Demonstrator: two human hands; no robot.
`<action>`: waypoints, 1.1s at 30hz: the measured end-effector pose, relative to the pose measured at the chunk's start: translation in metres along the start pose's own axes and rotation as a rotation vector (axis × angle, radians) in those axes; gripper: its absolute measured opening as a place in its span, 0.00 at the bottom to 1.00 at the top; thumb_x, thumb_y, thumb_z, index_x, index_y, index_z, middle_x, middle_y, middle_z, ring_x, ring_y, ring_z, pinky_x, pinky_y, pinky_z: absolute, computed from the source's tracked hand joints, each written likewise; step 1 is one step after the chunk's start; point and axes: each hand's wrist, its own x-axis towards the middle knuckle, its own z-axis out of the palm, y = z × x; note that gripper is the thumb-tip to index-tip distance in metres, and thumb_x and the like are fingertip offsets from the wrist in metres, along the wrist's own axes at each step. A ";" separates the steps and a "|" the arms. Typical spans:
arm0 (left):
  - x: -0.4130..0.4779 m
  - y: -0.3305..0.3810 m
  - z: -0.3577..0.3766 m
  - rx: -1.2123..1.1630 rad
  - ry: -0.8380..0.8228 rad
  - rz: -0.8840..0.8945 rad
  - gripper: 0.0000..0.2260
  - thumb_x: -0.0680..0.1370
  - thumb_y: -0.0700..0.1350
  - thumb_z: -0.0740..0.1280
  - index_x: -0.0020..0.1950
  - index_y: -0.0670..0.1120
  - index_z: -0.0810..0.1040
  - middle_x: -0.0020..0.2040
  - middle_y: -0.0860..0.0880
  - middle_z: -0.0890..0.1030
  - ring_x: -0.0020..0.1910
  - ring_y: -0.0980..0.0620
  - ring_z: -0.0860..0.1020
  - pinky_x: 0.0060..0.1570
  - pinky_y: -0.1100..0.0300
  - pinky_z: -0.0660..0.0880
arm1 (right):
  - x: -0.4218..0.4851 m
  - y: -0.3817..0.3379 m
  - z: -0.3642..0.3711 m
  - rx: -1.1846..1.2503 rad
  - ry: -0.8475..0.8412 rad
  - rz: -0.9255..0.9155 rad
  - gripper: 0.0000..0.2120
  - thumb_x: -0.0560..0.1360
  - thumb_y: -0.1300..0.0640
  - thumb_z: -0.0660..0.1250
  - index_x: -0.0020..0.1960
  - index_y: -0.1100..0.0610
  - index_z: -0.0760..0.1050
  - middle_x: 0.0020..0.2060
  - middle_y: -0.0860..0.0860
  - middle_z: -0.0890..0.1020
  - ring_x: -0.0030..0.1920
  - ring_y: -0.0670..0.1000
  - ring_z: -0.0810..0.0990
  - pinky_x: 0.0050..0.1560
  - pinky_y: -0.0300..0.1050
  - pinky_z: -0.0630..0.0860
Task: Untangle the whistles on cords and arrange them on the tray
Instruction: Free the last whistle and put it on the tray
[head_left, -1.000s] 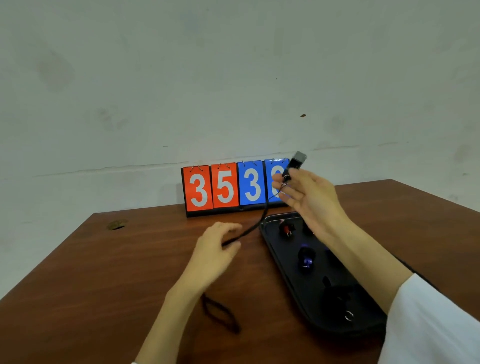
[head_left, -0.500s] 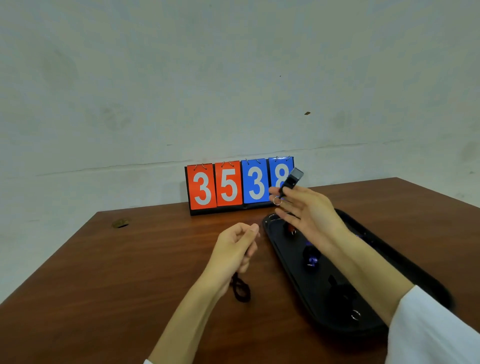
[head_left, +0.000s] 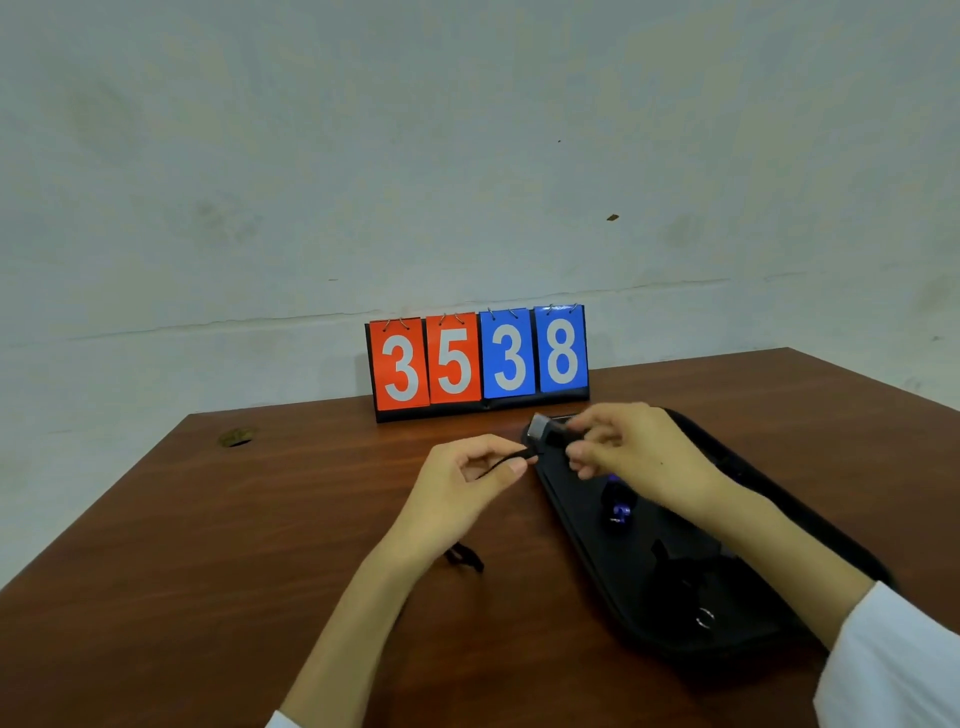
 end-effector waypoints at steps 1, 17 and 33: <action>0.000 0.000 0.001 0.027 -0.005 0.022 0.09 0.76 0.42 0.67 0.45 0.58 0.79 0.38 0.66 0.81 0.41 0.70 0.77 0.38 0.78 0.70 | -0.002 0.001 -0.001 0.002 -0.069 0.018 0.10 0.73 0.60 0.68 0.54 0.56 0.78 0.37 0.48 0.84 0.37 0.43 0.83 0.45 0.36 0.79; -0.002 -0.005 0.012 -0.114 -0.174 -0.105 0.12 0.81 0.49 0.58 0.40 0.49 0.76 0.30 0.49 0.73 0.21 0.60 0.64 0.22 0.67 0.59 | -0.020 -0.003 0.011 0.637 -0.248 0.006 0.05 0.74 0.64 0.64 0.48 0.62 0.79 0.39 0.55 0.84 0.39 0.51 0.83 0.42 0.41 0.80; -0.003 -0.011 0.015 0.108 -0.236 -0.088 0.09 0.80 0.48 0.61 0.47 0.46 0.78 0.25 0.52 0.74 0.21 0.62 0.69 0.27 0.74 0.65 | -0.019 0.004 0.024 -0.266 0.172 -0.016 0.09 0.75 0.53 0.66 0.54 0.53 0.76 0.46 0.46 0.81 0.46 0.43 0.79 0.53 0.39 0.76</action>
